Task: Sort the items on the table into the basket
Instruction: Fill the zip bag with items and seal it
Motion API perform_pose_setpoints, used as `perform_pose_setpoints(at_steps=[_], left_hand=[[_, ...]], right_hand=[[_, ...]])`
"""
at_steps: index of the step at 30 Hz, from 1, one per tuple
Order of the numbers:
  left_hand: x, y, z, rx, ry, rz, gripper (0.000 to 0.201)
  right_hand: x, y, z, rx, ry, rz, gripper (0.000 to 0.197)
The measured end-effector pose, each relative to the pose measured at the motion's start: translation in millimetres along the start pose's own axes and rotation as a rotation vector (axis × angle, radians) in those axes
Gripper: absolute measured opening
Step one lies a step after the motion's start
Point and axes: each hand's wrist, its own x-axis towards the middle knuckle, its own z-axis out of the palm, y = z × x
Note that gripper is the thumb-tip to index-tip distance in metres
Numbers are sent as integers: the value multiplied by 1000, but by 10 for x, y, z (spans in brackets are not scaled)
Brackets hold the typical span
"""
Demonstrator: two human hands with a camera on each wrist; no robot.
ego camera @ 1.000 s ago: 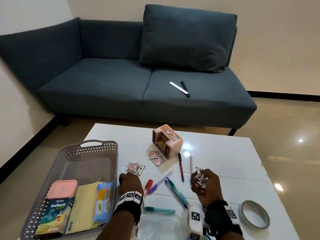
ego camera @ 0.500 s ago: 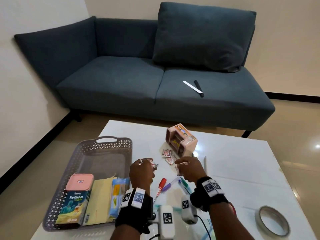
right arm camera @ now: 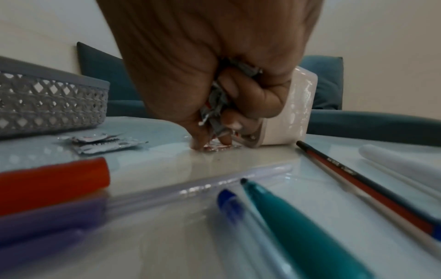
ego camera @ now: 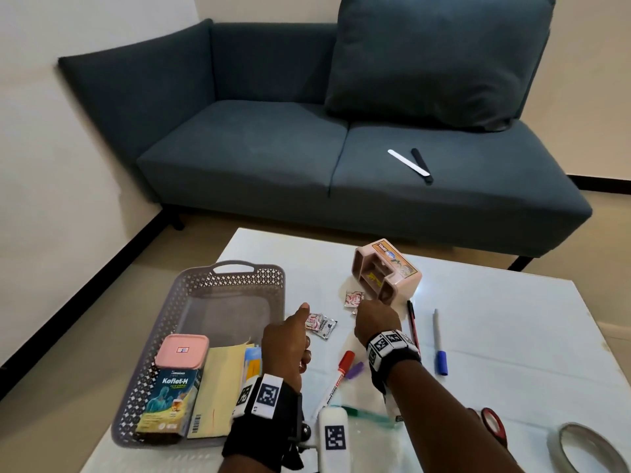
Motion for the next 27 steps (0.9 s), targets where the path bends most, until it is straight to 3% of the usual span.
perform_pose_setpoints(at_steps=[6, 10, 12, 16, 18, 23, 27], left_hand=[[-181, 49, 46, 17, -75, -9, 38], [-225, 103, 126, 291, 23, 217, 24], [-234, 147, 180, 585, 70, 346, 12], [-236, 182, 486, 1152, 97, 555, 27], [-175, 106, 684, 1418, 54, 614, 30], [26, -244, 835, 1792, 95, 657, 26], [132, -487, 763, 1859, 112, 674, 34]], right_hand=[[-100, 89, -40, 41, -109, -27, 21], [-184, 255, -150, 305, -83, 113, 10], [-205, 406, -186, 568, -28, 234, 16], [-449, 648, -398, 1467, 142, 491, 24], [-623, 761, -506, 1764, 166, 542, 25], [-892, 995, -539, 2285, 85, 453, 28], [-974, 1101, -472, 2400, 16, 416, 32]])
